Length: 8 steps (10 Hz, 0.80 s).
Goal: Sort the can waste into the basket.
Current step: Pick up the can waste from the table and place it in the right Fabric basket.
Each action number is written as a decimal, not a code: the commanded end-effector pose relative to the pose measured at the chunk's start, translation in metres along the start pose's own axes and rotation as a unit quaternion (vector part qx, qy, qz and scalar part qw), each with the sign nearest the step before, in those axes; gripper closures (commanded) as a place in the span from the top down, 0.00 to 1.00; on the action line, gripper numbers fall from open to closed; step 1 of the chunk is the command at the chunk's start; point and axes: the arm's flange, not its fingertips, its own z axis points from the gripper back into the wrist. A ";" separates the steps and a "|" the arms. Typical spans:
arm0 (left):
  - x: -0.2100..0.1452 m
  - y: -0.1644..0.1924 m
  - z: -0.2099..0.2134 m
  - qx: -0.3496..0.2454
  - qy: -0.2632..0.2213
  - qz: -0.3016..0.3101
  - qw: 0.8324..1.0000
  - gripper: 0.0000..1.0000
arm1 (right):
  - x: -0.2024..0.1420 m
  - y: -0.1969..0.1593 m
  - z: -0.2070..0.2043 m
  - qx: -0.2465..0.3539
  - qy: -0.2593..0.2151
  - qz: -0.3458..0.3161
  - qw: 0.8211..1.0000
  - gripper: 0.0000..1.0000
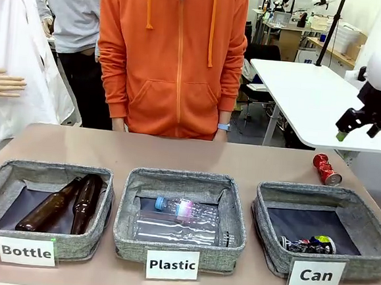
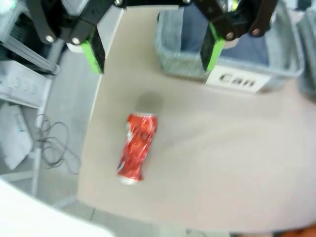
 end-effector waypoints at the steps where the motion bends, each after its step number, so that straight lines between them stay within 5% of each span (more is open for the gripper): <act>1: -0.002 -0.002 0.001 0.006 0.006 0.001 1.000 1.00 | 0.036 -0.017 -0.027 -0.013 0.028 0.004 1.000 1.00; 8: -0.002 -0.002 0.001 0.006 0.006 0.001 1.000 1.00 | 0.056 -0.049 -0.180 0.040 0.061 0.002 0.997 1.00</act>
